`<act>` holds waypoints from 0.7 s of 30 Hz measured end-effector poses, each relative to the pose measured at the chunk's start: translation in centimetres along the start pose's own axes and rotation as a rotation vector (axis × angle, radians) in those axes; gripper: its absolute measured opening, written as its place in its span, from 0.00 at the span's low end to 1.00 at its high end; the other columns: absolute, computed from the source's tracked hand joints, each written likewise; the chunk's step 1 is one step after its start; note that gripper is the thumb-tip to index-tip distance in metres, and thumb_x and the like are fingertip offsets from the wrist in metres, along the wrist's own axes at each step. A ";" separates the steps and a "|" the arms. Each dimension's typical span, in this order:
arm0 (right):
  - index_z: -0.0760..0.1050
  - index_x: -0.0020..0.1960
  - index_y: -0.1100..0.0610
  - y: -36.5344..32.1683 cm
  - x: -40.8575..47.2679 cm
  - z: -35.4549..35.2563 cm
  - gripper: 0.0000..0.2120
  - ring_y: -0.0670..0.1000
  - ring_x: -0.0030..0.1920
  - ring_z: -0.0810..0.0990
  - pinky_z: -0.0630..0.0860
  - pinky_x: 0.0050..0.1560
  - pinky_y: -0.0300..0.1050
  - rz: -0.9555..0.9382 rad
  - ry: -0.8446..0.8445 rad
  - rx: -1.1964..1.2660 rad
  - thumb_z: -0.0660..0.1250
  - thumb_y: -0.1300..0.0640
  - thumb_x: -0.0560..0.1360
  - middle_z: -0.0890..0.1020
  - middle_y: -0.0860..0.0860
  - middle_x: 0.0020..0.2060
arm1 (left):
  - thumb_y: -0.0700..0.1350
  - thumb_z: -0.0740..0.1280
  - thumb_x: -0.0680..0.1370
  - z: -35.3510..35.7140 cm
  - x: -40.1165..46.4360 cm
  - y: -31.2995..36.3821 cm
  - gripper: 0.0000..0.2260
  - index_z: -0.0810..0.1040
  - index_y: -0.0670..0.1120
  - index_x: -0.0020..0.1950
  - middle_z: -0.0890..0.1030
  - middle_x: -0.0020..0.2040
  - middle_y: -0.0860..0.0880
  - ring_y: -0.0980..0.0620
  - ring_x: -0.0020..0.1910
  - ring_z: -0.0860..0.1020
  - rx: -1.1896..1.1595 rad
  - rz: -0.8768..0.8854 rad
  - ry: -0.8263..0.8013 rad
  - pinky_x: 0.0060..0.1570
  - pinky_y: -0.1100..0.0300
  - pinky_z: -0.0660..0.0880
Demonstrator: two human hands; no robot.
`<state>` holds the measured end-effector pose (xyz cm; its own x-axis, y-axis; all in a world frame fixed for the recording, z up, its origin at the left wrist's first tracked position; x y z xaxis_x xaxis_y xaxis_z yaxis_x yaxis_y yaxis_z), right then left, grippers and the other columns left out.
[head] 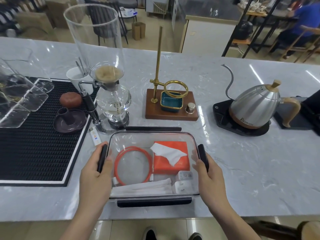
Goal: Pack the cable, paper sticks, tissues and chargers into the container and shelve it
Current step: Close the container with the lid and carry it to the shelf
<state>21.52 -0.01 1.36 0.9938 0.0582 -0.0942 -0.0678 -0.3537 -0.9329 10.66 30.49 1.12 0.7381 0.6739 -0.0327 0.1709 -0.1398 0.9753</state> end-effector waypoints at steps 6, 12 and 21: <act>0.73 0.70 0.49 0.6 1.1 -1.5 0.18 0.42 0.63 0.78 0.75 0.65 0.53 0.024 0.027 0.028 0.57 0.58 0.82 0.80 0.40 0.62 | 0.43 0.63 0.82 2.2 0.7 0.6 0.17 0.74 0.52 0.72 0.78 0.66 0.59 0.62 0.67 0.73 -0.036 0.008 -0.046 0.69 0.59 0.67; 0.79 0.56 0.39 0.4 1.6 -2.7 0.17 0.42 0.55 0.82 0.79 0.59 0.53 0.006 0.060 0.050 0.57 0.58 0.82 0.84 0.37 0.51 | 0.42 0.64 0.82 3.9 1.2 0.2 0.18 0.73 0.55 0.72 0.77 0.61 0.69 0.72 0.62 0.73 -0.152 -0.007 -0.041 0.62 0.67 0.67; 0.63 0.72 0.34 1.0 1.8 -3.8 0.21 0.48 0.65 0.78 0.76 0.64 0.57 -0.022 0.181 0.172 0.57 0.54 0.83 0.74 0.47 0.70 | 0.42 0.64 0.82 4.0 0.8 0.2 0.21 0.71 0.64 0.70 0.74 0.62 0.76 0.72 0.64 0.72 -0.195 0.031 0.069 0.56 0.80 0.67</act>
<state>23.58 -3.84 1.64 0.9937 -0.1097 -0.0238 -0.0444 -0.1896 -0.9809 13.90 28.10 0.43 0.6935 0.7204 0.0063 0.0146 -0.0229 0.9996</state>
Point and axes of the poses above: each hand's wrist, its own x-axis towards the middle knuckle, its own z-axis out of the palm, y = z × x, the point moved 8 cm from there along x, towards the middle knuckle
